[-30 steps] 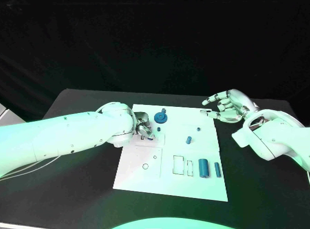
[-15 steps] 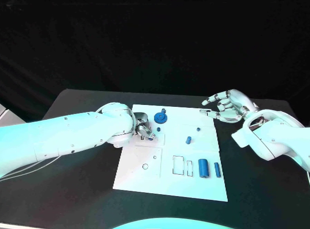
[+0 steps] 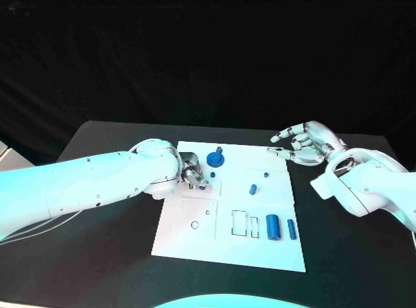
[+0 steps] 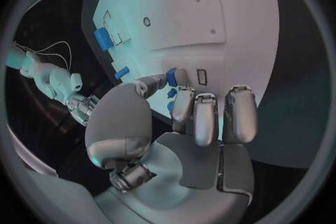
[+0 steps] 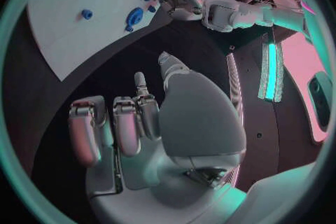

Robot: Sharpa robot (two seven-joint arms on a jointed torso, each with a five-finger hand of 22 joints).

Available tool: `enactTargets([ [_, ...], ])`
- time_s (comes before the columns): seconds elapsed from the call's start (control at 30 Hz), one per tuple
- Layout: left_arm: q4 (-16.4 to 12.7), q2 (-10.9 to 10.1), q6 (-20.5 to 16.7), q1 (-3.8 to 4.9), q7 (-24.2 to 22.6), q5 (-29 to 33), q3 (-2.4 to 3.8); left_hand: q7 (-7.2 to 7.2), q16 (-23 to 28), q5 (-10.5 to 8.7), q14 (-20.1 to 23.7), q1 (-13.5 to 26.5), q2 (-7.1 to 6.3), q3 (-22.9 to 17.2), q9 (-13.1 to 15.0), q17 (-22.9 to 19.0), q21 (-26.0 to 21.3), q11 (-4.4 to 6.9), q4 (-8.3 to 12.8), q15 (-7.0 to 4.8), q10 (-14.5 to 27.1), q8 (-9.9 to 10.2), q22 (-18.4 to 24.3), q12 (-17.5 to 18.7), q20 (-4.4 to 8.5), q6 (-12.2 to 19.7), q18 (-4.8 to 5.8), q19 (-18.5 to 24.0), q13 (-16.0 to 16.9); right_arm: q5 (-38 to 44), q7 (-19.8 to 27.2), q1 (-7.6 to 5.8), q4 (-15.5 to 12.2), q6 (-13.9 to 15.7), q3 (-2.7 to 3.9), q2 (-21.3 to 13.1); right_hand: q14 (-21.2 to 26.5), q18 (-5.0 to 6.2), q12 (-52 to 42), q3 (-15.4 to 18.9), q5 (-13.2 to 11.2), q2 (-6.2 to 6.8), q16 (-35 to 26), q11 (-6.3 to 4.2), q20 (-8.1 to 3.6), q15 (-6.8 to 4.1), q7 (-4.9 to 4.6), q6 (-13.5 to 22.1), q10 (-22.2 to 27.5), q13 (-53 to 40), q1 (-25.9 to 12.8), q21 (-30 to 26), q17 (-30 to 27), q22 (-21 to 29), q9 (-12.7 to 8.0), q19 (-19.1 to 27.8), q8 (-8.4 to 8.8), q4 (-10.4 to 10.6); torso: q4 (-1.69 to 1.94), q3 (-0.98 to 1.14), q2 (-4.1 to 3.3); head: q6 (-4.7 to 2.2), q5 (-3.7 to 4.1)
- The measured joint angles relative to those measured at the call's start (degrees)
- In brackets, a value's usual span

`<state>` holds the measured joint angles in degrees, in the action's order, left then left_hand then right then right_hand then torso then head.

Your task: Assemble the parts on the task board

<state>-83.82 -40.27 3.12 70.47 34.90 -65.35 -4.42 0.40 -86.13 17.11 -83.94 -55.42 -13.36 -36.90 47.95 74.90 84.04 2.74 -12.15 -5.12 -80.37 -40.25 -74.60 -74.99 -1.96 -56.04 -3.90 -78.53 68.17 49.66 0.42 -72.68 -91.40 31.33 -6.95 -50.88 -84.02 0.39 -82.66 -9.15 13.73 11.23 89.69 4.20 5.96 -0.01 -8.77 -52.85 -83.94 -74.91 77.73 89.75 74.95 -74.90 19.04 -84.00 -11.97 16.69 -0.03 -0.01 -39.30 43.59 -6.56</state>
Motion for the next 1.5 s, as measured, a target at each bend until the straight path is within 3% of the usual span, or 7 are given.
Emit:
enactTargets([
  [0.43,0.0,-0.3,0.3,0.01,0.0,0.1,0.01,0.33,0.0,0.00,0.0,-1.6,-0.98,8.2,-0.1,0.0,-0.2,-0.20,-4.2,0.00,0.2,0.5,0.1,0.0,0.00,-0.1,0.00,0.0,0.0,0.0,0.0,0.00,-0.1,0.0,0.00,-0.1,0.0,0.00,0.4,1.0,-1.8,0.06,0.0,0.00,0.00,0.00,0.00,0.0,0.0,0.0,-1.3,-0.2,0.0,0.0,-0.1,0.0,-0.22,-0.1,0.02,-0.03,0.00,0.05,0.04],
  [0.63,-0.1,-0.6,0.3,0.00,0.0,0.1,0.03,0.52,0.0,-0.17,0.0,-1.6,-0.98,11.3,-0.1,0.0,-0.2,-0.20,-4.6,0.00,0.2,0.8,0.1,0.0,0.00,-0.3,0.00,0.0,0.0,0.0,0.0,0.00,-0.1,0.0,0.00,-0.2,0.0,0.00,0.8,1.4,-2.0,-0.29,0.0,-0.21,0.00,0.00,0.02,0.4,0.2,0.0,-1.7,-0.6,0.0,0.0,-0.2,0.0,-0.22,0.0,0.01,-0.04,0.00,0.04,0.06],
  [0.9,-0.8,-1.1,0.3,-0.02,0.0,0.0,0.45,0.52,0.0,-0.94,0.0,-1.3,-0.74,13.9,-0.1,0.0,-0.4,-0.20,-4.6,0.00,0.2,0.9,0.1,0.3,0.00,-0.3,0.01,0.0,0.0,0.0,0.0,0.00,0.0,0.1,0.00,-0.2,0.0,0.00,0.8,2.9,-0.2,-0.54,0.0,-0.21,0.00,0.00,0.02,0.4,0.2,0.0,-2.5,-0.6,0.0,0.0,-0.3,0.0,-0.44,0.1,-0.01,-0.04,0.01,0.01,0.14],
  [1.07,-1.4,-1.5,0.1,0.00,0.0,0.7,1.19,0.96,0.1,-0.94,0.0,-1.6,0.17,17.4,-0.3,0.0,-0.9,-0.41,-4.7,0.00,1.3,1.6,1.1,1.5,0.12,0.2,-0.01,0.6,-1.2,0.0,0.0,0.02,0.1,0.1,0.00,-0.2,0.0,0.00,0.8,3.6,-0.2,-0.84,0.0,-0.21,0.00,0.00,0.02,0.4,0.2,0.0,-2.8,-0.8,0.0,0.0,-0.3,0.0,-0.44,0.1,-0.01,-0.04,0.05,-0.12,0.21],
  [1.23,-2.1,-2.0,-0.1,0.22,-0.1,2.6,2.23,1.31,0.3,-1.14,0.0,-3.1,2.24,23.3,-0.3,0.0,-1.5,-0.59,-4.7,0.01,2.3,2.0,1.9,2.5,0.11,0.6,0.00,1.2,-2.7,0.0,0.0,0.05,0.3,0.2,0.00,-0.1,0.0,0.00,0.8,3.9,-0.2,-1.07,0.0,-0.21,0.00,0.00,0.02,0.4,0.2,0.0,-3.0,-0.8,0.0,0.0,-0.3,0.0,-0.44,0.0,0.00,-0.04,0.10,-0.24,0.24],
  [1.37,-2.4,-2.5,0.0,0.81,-0.1,4.0,3.06,1.14,0.7,-1.15,0.0,-3.7,2.82,24.9,-0.4,0.0,-1.6,-0.80,-4.7,0.01,2.5,2.0,2.2,2.8,-0.11,0.8,0.00,1.4,-3.1,-0.1,0.0,0.07,0.5,0.2,0.00,0.0,0.0,0.00,0.8,4.0,-0.2,-1.20,0.0,-0.21,0.00,0.00,0.02,0.4,0.2,0.0,-3.2,-0.8,0.0,0.0,-0.3,0.0,-0.44,0.1,0.01,-0.04,0.10,-0.34,0.24],
  [1.5,-1.9,-3.0,0.4,2.08,-0.1,4.7,3.68,1.45,0.9,-1.15,0.0,-5.2,4.01,25.3,-0.5,0.0,-2.3,-0.83,-4.6,0.01,3.5,2.5,3.1,4.0,-0.10,1.5,0.00,2.2,-4.4,-0.1,0.0,0.09,0.6,0.2,0.00,0.0,0.0,0.00,0.8,4.0,-0.2,-1.20,0.0,-0.21,0.00,0.00,0.02,0.4,0.2,0.0,-3.2,-0.8,0.0,0.0,-0.3,0.0,-0.44,0.1,0.01,0.00,0.07,-0.40,0.20],
])
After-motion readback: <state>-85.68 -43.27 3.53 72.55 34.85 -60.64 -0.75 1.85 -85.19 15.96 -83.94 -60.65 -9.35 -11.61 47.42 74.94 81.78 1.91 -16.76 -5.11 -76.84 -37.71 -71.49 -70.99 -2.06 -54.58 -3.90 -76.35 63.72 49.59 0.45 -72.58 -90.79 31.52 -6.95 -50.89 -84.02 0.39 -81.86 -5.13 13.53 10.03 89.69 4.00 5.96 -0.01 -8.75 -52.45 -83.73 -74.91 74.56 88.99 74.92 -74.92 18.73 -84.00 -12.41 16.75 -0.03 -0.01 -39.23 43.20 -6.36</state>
